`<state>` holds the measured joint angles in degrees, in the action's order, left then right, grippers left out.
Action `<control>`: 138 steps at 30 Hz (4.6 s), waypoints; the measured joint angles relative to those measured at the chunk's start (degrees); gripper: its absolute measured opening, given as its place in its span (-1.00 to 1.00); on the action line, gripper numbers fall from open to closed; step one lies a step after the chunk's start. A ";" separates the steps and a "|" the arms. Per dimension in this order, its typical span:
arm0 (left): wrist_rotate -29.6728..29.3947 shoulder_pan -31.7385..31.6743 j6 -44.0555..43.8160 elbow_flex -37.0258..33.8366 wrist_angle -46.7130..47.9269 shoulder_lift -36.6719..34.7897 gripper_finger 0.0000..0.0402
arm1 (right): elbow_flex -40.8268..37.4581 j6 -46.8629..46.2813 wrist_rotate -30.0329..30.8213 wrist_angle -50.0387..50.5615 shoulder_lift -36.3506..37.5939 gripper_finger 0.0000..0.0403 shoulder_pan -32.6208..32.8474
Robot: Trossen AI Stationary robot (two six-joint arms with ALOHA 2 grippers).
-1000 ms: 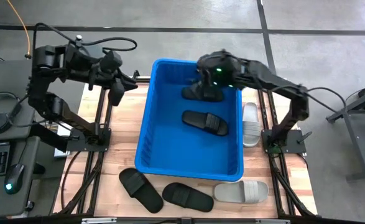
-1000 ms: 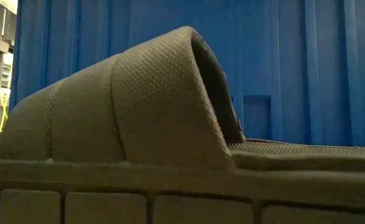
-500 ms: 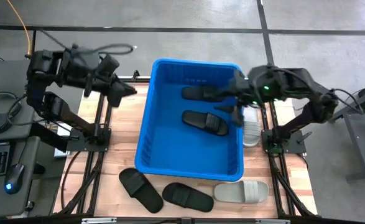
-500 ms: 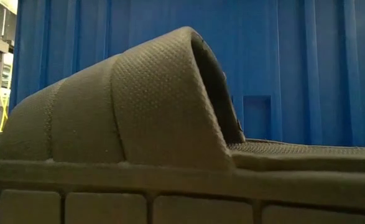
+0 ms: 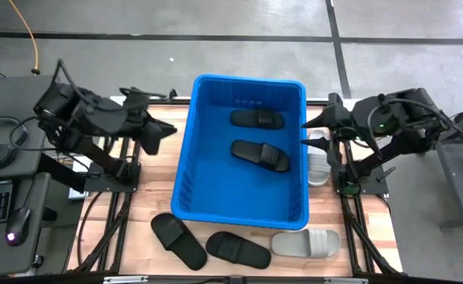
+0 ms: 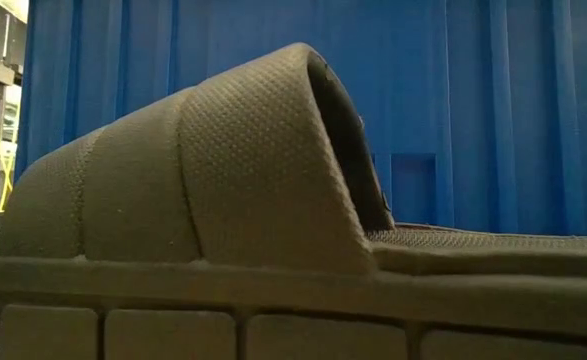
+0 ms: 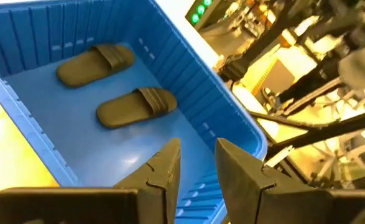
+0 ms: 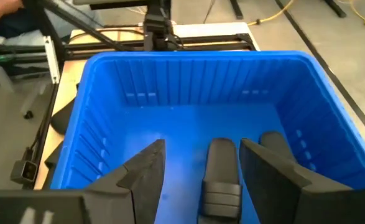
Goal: Pick and place slides into bin
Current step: Stack the black slipper on the bottom black slipper in the blue bin
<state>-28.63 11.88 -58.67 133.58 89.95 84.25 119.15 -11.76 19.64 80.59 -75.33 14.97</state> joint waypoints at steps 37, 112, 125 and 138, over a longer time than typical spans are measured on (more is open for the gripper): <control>12.55 32.13 -45.99 -26.48 0.04 -0.76 -0.55 | -24.48 -3.50 -10.05 -24.53 5.79 -0.03 -2.52; 21.27 30.68 -45.22 -22.38 -3.74 37.81 -0.31 | -24.50 0.23 -1.07 -19.12 3.06 -0.03 3.81; 24.49 28.90 -45.14 -29.65 -4.58 37.84 0.36 | -24.50 -0.16 -1.03 -19.32 3.06 -0.03 3.79; 27.37 28.63 -42.19 -35.17 -3.43 37.83 0.16 | -24.50 -0.23 -0.78 -21.87 3.06 -0.03 3.79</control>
<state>-1.26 40.51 -100.86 98.41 86.52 122.08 94.65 -12.00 18.86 58.72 -72.27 18.76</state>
